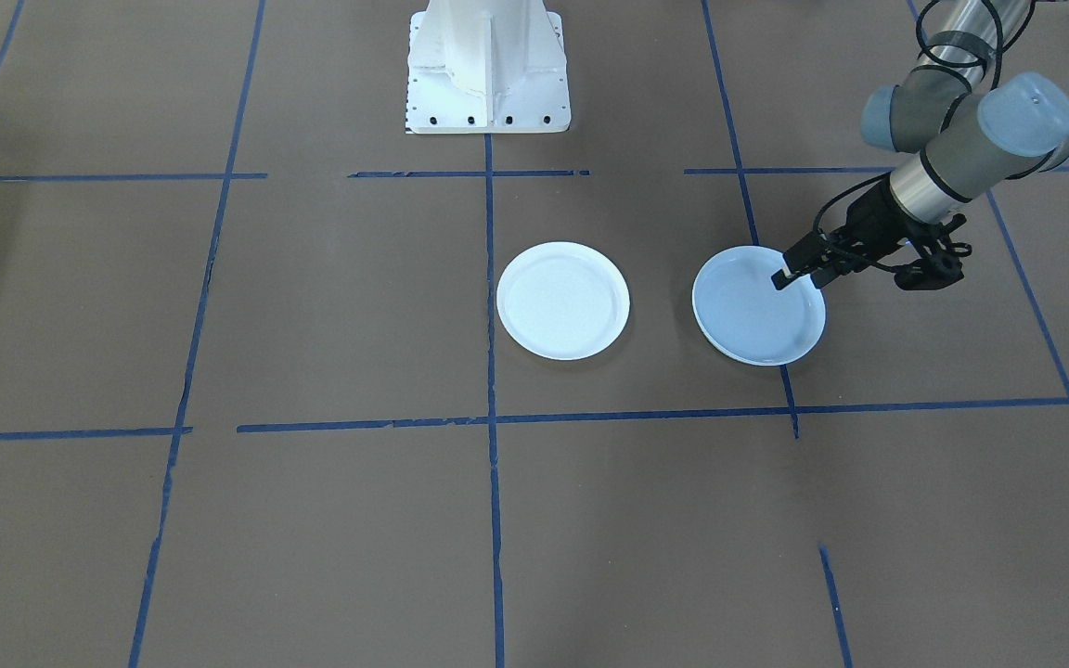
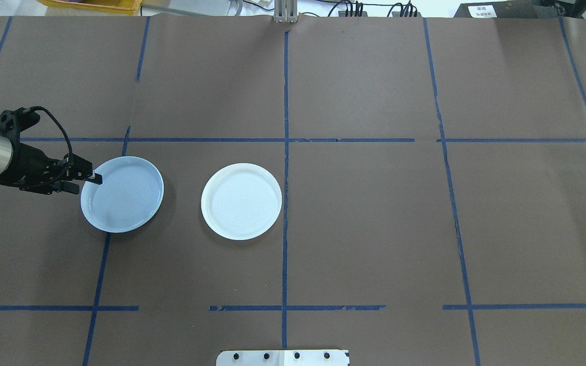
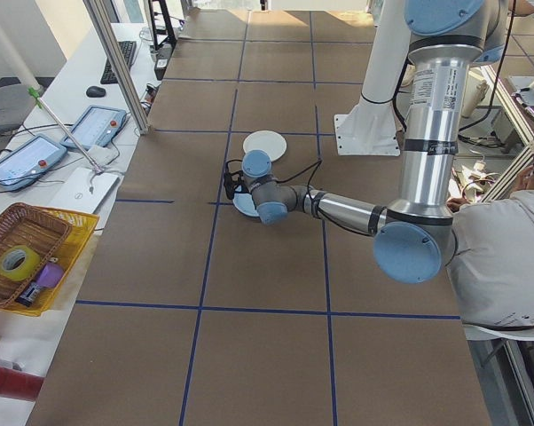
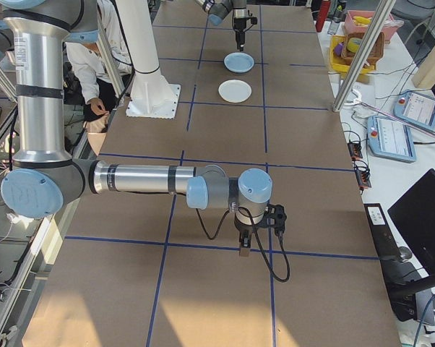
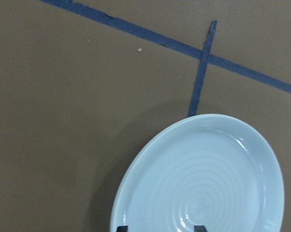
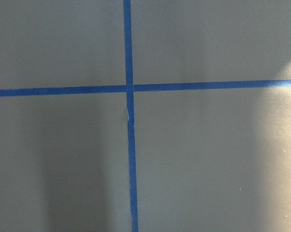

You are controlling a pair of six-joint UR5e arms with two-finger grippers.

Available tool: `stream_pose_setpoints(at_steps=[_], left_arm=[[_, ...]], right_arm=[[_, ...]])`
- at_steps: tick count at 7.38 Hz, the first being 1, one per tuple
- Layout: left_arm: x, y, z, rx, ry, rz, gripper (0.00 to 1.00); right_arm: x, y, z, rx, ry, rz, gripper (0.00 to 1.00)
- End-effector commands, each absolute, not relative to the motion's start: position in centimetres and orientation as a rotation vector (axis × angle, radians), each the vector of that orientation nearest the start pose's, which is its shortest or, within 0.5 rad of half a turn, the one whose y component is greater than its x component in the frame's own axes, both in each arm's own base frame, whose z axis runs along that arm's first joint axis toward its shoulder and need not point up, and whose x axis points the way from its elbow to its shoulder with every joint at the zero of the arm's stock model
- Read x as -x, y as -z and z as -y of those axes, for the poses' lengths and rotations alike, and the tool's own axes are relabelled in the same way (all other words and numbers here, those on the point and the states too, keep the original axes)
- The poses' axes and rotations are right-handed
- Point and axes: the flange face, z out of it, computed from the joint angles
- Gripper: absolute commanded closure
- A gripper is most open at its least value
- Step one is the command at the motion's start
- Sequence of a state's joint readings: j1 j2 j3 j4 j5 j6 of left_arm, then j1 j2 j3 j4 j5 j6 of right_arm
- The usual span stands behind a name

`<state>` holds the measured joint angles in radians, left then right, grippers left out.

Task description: Stack plate in center

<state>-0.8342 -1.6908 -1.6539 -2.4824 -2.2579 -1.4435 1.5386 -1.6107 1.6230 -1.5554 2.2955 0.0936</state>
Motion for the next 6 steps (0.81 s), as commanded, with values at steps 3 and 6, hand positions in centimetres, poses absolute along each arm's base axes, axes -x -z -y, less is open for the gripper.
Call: stream_pose_setpoints(at_steps=[3,6], left_arm=[[-45.8,-34.9,42.8,0.060,0.341,-1.207,0.00],[-50.0,-35.3,39.6,0.060,0.355,-1.183,0.05]], right_arm=[[-5.2,-65.4,47.9,0.019,-0.049,0.726,0.00],[-5.2,-65.4,47.9,0.019,-0.049,0.724,0.00]])
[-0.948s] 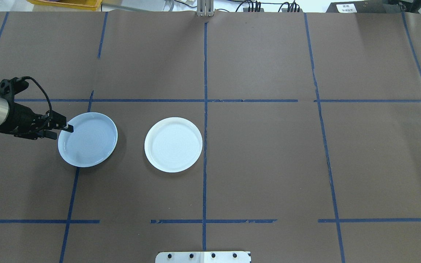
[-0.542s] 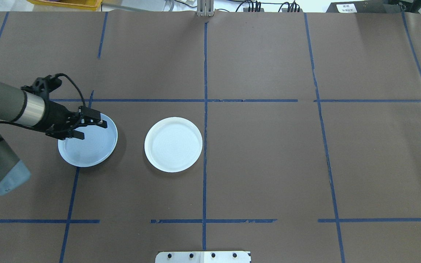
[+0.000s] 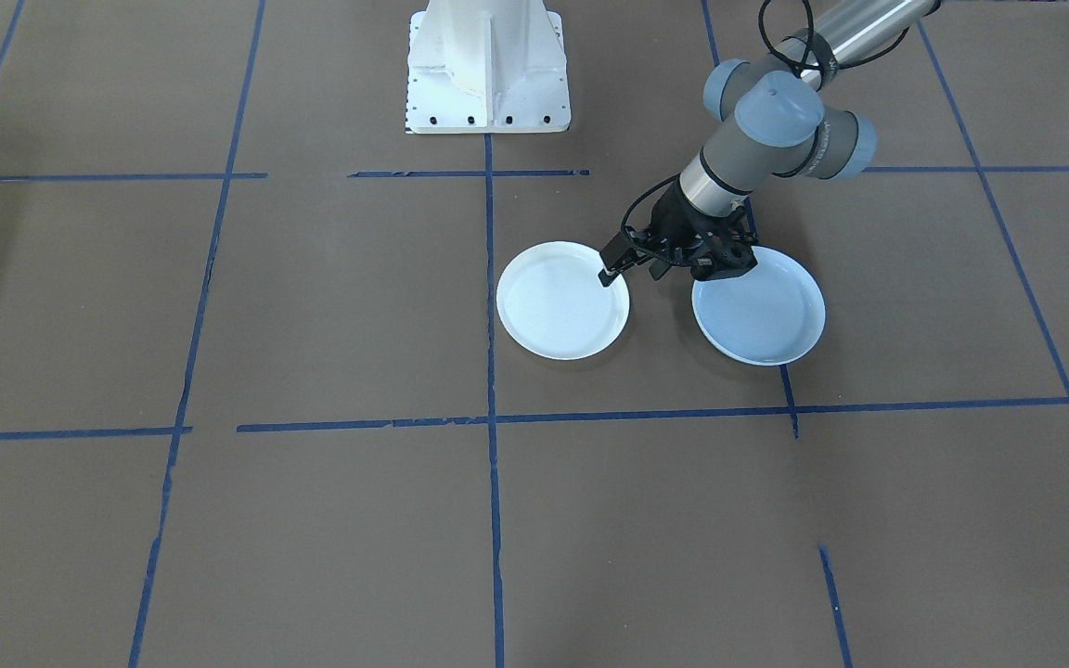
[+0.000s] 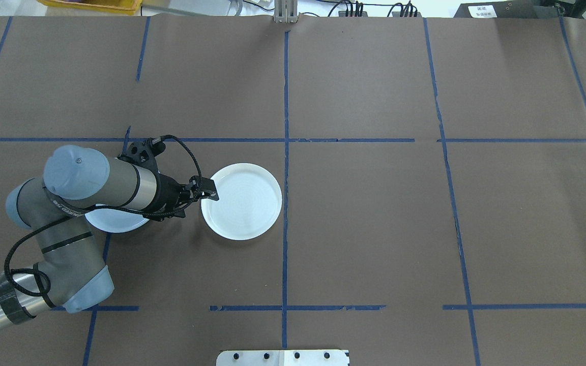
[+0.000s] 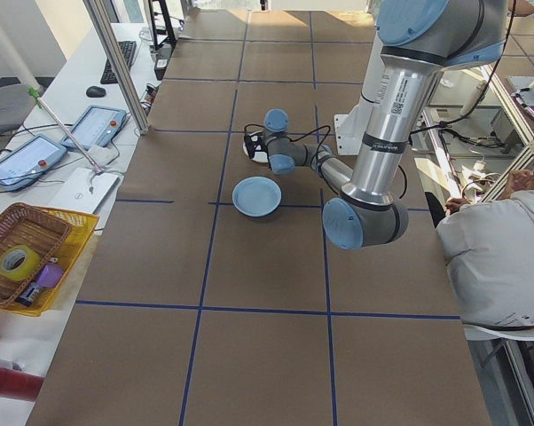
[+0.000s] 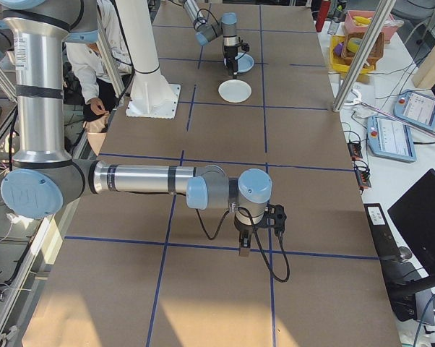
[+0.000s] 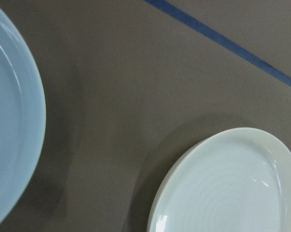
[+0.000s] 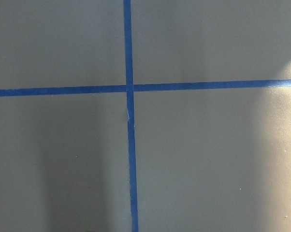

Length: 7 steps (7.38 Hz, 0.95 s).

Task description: Stack plate in center

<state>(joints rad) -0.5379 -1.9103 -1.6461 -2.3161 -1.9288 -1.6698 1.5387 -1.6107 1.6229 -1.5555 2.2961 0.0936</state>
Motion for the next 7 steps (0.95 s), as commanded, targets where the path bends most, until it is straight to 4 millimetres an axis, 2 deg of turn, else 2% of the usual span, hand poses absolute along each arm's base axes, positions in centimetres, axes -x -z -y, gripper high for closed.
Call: stream_pose_setpoints(at_steps=[1,2,3,5,7], left_arm=[[-50.08,-35.29,39.38,0.064,0.351,-1.183,0.36],[-50.11,-35.19,39.36,0.067,0.348,-1.185,0.62],[-50.15,-35.28,39.37,0.069,0.348,-1.182,0.81],[-50.21,-35.45,39.29,0.070,0.346,-1.179,0.82],[-50.17,-35.30,39.22,0.072,0.342,-1.182,1.00]], right_arm=[[-5.19,-65.42,47.89,0.019,-0.049,0.724,0.00],[-5.19,-65.42,47.89,0.019,-0.049,0.724,0.00],[-5.19,-65.42,47.89,0.019,-0.049,0.724,0.00],[-5.18,-65.41,47.89,0.019,-0.049,0.726,0.00],[-5.19,-65.42,47.89,0.019,-0.049,0.724,0.00]])
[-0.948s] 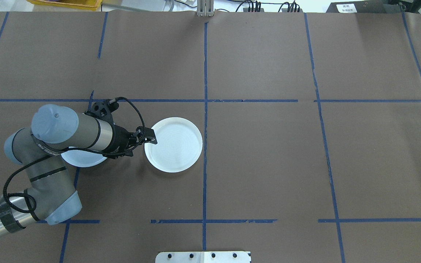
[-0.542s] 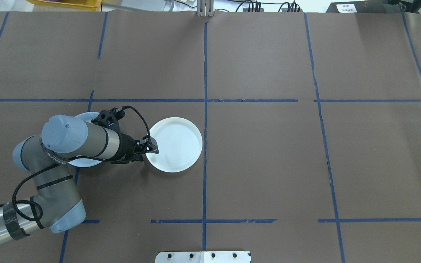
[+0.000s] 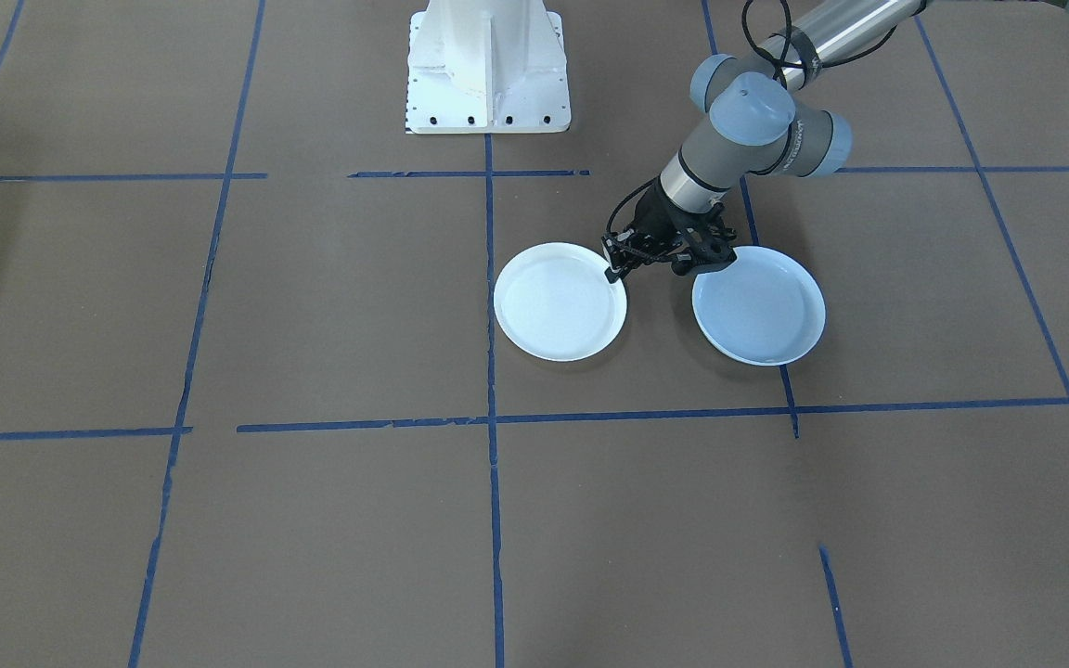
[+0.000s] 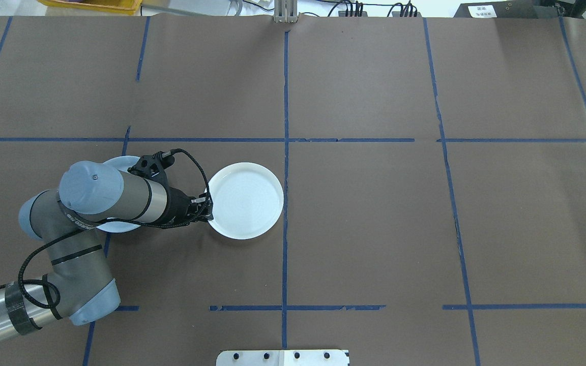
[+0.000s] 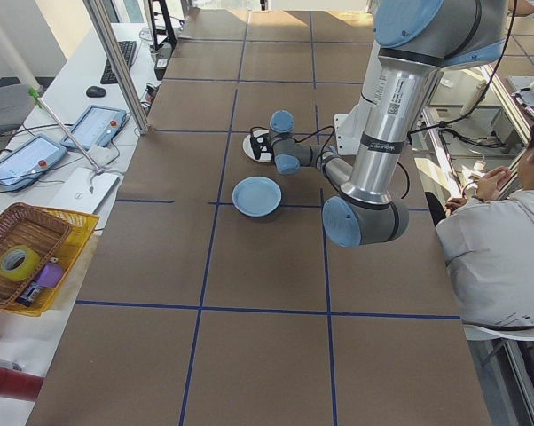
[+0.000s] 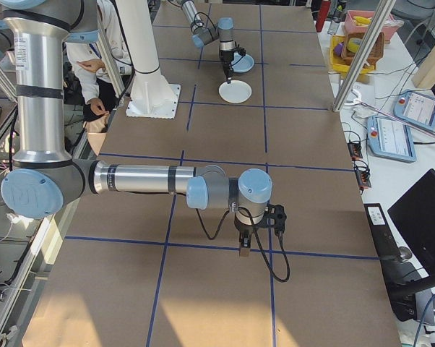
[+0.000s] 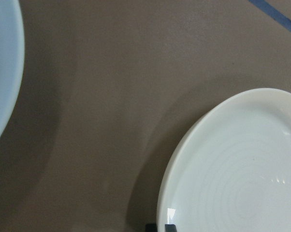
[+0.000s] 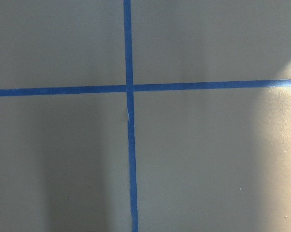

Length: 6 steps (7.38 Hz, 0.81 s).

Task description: Stack plate in center

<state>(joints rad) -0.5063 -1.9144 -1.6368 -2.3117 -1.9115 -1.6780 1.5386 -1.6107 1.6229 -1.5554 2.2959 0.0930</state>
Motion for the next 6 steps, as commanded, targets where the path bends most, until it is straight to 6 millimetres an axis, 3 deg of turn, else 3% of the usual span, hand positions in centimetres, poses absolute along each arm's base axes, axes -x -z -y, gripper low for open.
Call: stream_pose_setpoints(at_steps=[1,2,3,4,6], left_arm=[[-49.8,-35.1,39.1,0.067,0.329,-1.189,1.00],[-48.8,-34.4,38.8,0.116,0.286,-1.215,1.00],[-45.9,-33.4,40.9,0.071,0.237,-1.245,1.00],[-42.9,-34.8,41.7,0.040,0.187,-1.237,1.00],[-35.7,-40.7,44.0,-0.001,0.084,-1.185,1.00]], right_arm=[[-5.3,-65.4,47.9,0.018,-0.049,0.724,0.00],[-5.2,-65.4,47.9,0.018,-0.048,0.724,0.00],[-5.2,-65.4,47.9,0.019,-0.049,0.726,0.00],[-5.2,-65.4,47.9,0.019,-0.049,0.724,0.00],[-5.2,-65.4,47.9,0.019,-0.049,0.724,0.00]])
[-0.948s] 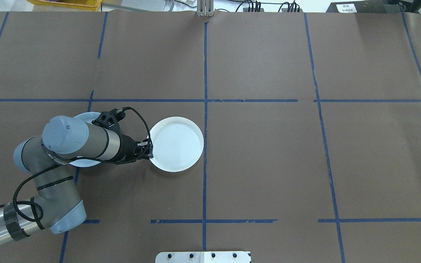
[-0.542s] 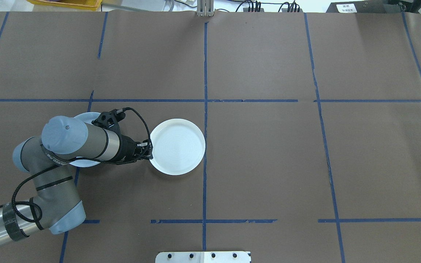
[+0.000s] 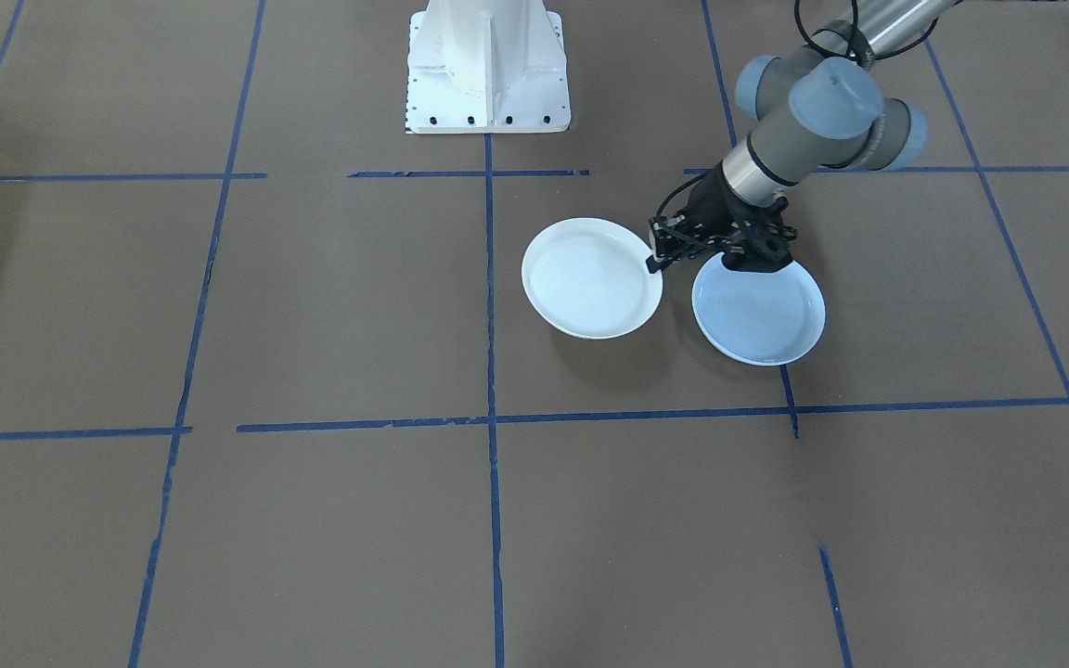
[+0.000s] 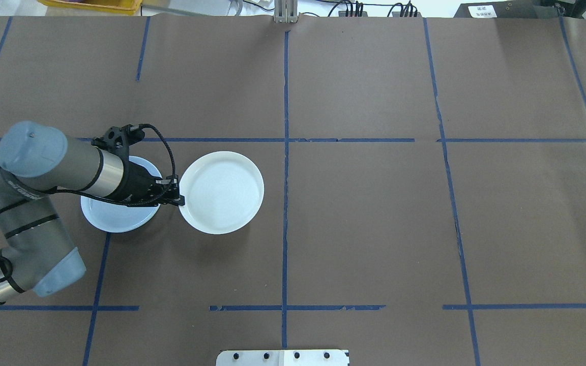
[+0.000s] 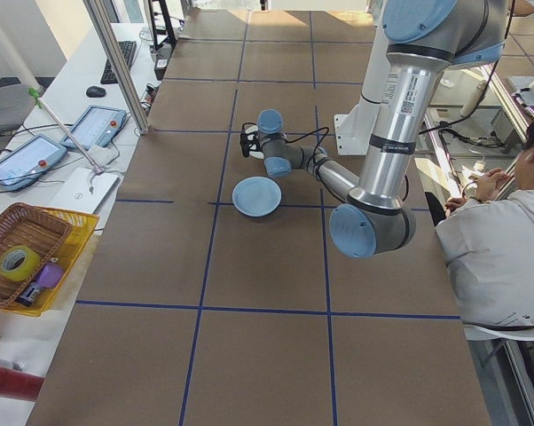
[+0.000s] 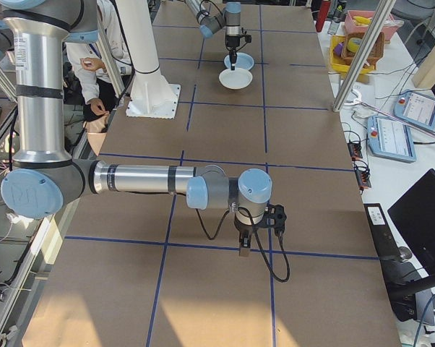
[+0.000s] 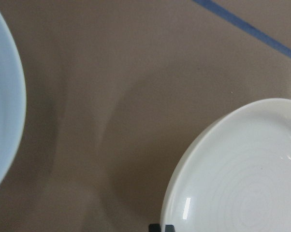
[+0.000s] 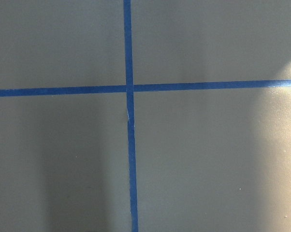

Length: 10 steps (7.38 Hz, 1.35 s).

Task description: Stack plate in center

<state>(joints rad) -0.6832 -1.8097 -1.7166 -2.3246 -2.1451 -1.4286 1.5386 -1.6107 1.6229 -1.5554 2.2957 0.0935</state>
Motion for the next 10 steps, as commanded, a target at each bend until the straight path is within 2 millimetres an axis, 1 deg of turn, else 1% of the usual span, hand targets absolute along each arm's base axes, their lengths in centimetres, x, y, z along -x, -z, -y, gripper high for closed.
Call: stream_pose_setpoints(at_steps=[1,2,3,4,5,6,7,8,9,10], left_arm=[[-32.6,-43.9,44.2,-0.017,0.039,-1.155,1.00],[-29.4,-46.9,44.3,-0.011,0.003,-1.136,1.00],[-27.5,-49.3,44.7,0.010,-0.009,-1.124,1.00],[-27.0,-50.8,45.3,0.018,0.007,-1.109,1.00],[-26.8,-51.5,45.6,0.026,0.018,-1.101,1.00],[-26.3,-51.4,45.9,0.029,0.026,-1.103,1.00],[-26.0,-51.9,46.2,0.070,0.024,-1.121,1.00],[-26.1,-52.8,46.4,0.083,0.029,-1.114,1.00],[-26.3,-52.6,46.7,0.075,0.030,-1.114,0.01],[-26.5,-51.8,47.1,0.070,0.036,-1.121,0.00]], right_arm=[[-5.3,-65.4,47.9,0.019,-0.050,0.724,0.00],[-5.3,-65.4,47.9,0.019,-0.050,0.724,0.00],[-5.2,-65.4,47.9,0.019,-0.047,0.724,0.00],[-5.2,-65.4,47.9,0.019,-0.047,0.724,0.00],[-5.2,-65.4,47.9,0.019,-0.047,0.724,0.00],[-5.2,-65.4,47.9,0.019,-0.049,0.724,0.00],[-5.2,-65.4,47.9,0.019,-0.047,0.724,0.00],[-5.2,-65.4,47.9,0.019,-0.049,0.724,0.00],[-5.2,-65.4,47.9,0.019,-0.049,0.724,0.00],[-5.2,-65.4,47.9,0.019,-0.047,0.724,0.00]])
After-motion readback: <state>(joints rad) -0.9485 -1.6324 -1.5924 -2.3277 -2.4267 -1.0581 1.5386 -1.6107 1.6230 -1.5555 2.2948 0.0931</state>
